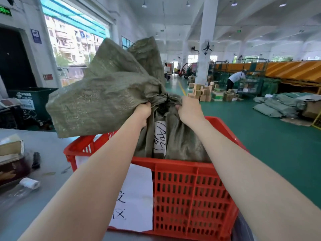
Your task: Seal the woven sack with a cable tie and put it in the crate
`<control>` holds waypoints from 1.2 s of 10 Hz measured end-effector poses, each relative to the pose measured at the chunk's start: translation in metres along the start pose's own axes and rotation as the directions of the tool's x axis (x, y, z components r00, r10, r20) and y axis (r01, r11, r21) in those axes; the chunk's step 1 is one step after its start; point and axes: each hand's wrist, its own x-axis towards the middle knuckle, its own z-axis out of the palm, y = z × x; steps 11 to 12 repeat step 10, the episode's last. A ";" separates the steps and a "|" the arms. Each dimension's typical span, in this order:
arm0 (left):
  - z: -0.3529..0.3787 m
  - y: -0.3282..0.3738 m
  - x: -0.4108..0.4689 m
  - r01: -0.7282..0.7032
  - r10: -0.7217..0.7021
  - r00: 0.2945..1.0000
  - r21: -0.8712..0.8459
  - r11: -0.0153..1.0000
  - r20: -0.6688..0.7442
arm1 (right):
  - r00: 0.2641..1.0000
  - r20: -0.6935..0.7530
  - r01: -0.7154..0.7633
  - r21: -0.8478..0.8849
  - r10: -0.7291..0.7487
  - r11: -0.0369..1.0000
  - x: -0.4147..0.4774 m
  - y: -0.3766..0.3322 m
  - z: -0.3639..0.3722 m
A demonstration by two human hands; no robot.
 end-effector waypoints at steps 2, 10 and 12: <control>-0.004 -0.010 -0.003 0.026 -0.043 0.996 0.211 0.977 0.080 | 0.991 0.115 -0.058 -0.091 0.069 0.994 -0.012 0.015 0.013; -0.087 0.147 -0.133 -0.272 0.264 0.954 0.039 0.961 0.146 | 0.970 -0.145 0.218 0.178 -0.194 0.960 -0.031 -0.085 -0.111; -0.087 0.147 -0.133 -0.272 0.264 0.954 0.039 0.961 0.146 | 0.970 -0.145 0.218 0.178 -0.194 0.960 -0.031 -0.085 -0.111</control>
